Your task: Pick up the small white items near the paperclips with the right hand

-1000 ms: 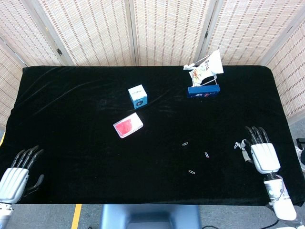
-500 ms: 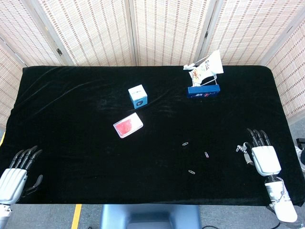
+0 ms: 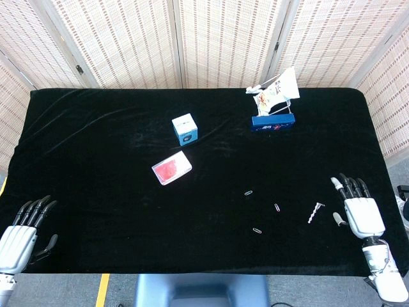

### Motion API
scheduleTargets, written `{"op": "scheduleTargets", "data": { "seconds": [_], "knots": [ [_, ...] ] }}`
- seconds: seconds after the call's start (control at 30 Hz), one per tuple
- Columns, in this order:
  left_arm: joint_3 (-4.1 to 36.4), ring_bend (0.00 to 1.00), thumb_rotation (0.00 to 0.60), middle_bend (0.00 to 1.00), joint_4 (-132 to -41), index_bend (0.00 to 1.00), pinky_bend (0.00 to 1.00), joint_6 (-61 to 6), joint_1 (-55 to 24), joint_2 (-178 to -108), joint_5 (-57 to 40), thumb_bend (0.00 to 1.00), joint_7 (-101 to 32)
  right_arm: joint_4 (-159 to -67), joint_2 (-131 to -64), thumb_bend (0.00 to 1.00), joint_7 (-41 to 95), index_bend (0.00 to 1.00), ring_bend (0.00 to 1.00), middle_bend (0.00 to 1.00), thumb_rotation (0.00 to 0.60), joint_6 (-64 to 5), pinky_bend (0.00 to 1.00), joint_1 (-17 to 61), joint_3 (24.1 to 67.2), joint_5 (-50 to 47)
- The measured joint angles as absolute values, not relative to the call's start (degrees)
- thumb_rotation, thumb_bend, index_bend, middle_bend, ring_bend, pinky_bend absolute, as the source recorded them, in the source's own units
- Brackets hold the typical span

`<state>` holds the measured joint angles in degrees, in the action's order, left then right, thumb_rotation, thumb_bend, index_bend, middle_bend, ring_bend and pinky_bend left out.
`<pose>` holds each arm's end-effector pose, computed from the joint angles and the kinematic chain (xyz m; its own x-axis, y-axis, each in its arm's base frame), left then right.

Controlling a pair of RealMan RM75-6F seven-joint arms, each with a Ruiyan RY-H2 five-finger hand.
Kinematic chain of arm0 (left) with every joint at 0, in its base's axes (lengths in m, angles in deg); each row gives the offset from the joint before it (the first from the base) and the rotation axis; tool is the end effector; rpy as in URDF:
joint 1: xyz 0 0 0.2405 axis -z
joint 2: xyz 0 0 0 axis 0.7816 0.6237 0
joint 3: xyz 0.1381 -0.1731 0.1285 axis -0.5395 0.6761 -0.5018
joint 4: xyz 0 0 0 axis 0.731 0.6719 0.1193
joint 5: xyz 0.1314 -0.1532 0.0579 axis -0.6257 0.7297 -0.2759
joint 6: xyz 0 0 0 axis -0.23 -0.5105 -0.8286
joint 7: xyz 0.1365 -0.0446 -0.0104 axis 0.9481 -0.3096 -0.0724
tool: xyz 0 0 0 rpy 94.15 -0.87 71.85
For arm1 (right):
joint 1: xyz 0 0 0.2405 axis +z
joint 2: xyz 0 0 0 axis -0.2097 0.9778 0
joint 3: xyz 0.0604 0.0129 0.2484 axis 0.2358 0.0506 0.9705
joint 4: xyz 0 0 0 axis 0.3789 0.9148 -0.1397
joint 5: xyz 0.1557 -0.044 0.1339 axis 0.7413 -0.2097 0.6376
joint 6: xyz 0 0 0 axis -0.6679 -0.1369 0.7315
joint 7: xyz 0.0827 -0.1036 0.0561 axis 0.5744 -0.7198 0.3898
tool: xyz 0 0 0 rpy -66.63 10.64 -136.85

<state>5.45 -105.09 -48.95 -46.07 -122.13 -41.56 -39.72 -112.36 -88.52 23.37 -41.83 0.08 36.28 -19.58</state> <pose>-0.3063 0.1628 0.1534 0.3834 0.0846 0.9197 0.9180 -0.1445 -0.3694 -0.3542 -0.2212 0.1141 0.5491 -0.1144 0.8279 -0.8346 -0.0235 0.5503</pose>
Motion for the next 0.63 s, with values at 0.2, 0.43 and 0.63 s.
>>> {"op": "scheduleTargets", "data": {
  "seconds": [0.2, 0.43, 0.63],
  "knots": [
    [5.39, 0.0, 0.6, 0.0, -104.99, 0.0, 0.0, -48.81, -45.98, -122.25, -41.72, 0.5, -39.52, -117.35, -84.95, 0.32, 25.23, 0.0, 0.0, 0.0, 0.6, -44.37, 0.0, -2.05, 37.13, -18.83],
    [5.4, 0.0, 0.6, 0.0, -104.86, 0.0, 0.0, -48.54, -45.82, -122.82, -41.8, 0.5, -38.37, -125.93, -80.74, 0.32, 21.33, 0.0, 0.0, 0.0, 0.6, -48.91, 0.0, -6.02, 36.72, -18.15],
    [5.28, 0.0, 0.6, 0.0, -105.01, 0.0, 0.0, -48.84, -46.0, -123.15, -42.01, 0.5, -37.55, -128.63, -78.72, 0.32, 21.57, 0.0, 0.0, 0.0, 0.6, -50.42, 0.0, -7.42, 35.28, -22.09]
  ]
}}
